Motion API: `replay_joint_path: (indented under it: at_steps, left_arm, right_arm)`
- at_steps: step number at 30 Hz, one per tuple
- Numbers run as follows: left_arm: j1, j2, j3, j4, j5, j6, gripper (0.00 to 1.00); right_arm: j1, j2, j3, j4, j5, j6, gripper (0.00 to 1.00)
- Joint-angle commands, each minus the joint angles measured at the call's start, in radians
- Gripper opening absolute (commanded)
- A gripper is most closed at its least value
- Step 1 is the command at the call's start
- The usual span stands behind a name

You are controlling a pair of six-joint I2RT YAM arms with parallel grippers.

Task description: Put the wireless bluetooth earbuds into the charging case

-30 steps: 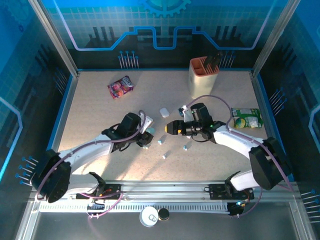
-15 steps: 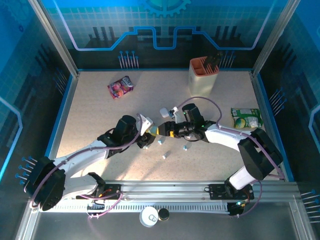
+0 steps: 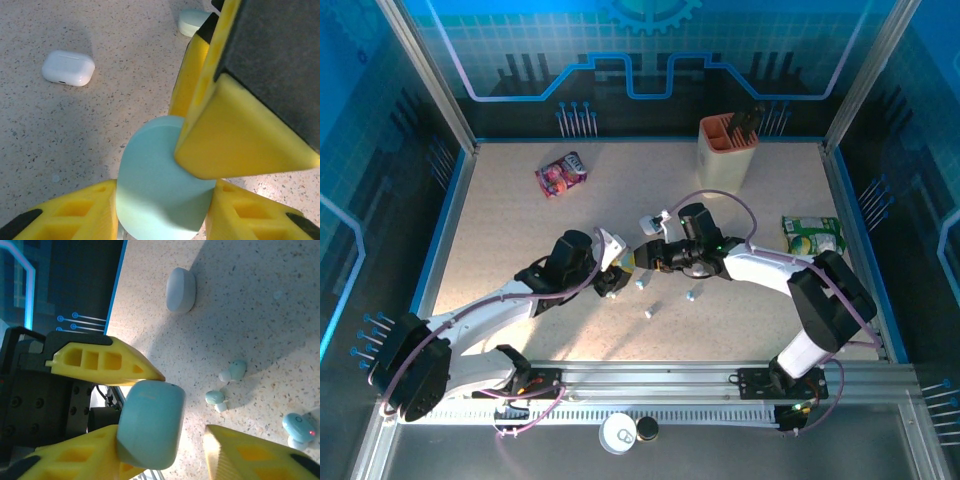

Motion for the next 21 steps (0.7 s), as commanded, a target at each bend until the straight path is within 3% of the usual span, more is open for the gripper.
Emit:
replay_joint_path:
  at_steps: [1,5,9,12,17,21]
  left_arm:
    - [0.002,-0.008,-0.006,0.026,0.035,0.022,0.43]
    - [0.001,-0.011,-0.010,0.034,0.041,0.026,0.43]
    - [0.002,-0.016,-0.017,0.047,0.044,0.027,0.45]
    - [0.002,-0.031,-0.036,0.082,0.054,0.023,0.58]
    - [0.001,-0.108,-0.121,0.239,0.087,0.011,0.92]
    - [-0.012,-0.150,-0.129,0.282,0.148,0.013,0.95]
  right_arm:
    - [0.009,0.016,0.012,-0.014,0.008,0.003,0.37]
    - [0.009,0.009,0.003,0.017,-0.003,0.011,0.28]
    - [0.007,-0.002,-0.001,0.029,-0.006,0.019,0.26]
    - [-0.002,-0.021,-0.017,0.044,-0.012,0.032,0.26]
    - [-0.049,-0.094,-0.108,0.201,-0.056,0.137,0.23]
    - [-0.090,-0.159,-0.197,0.376,-0.114,0.283,0.23]
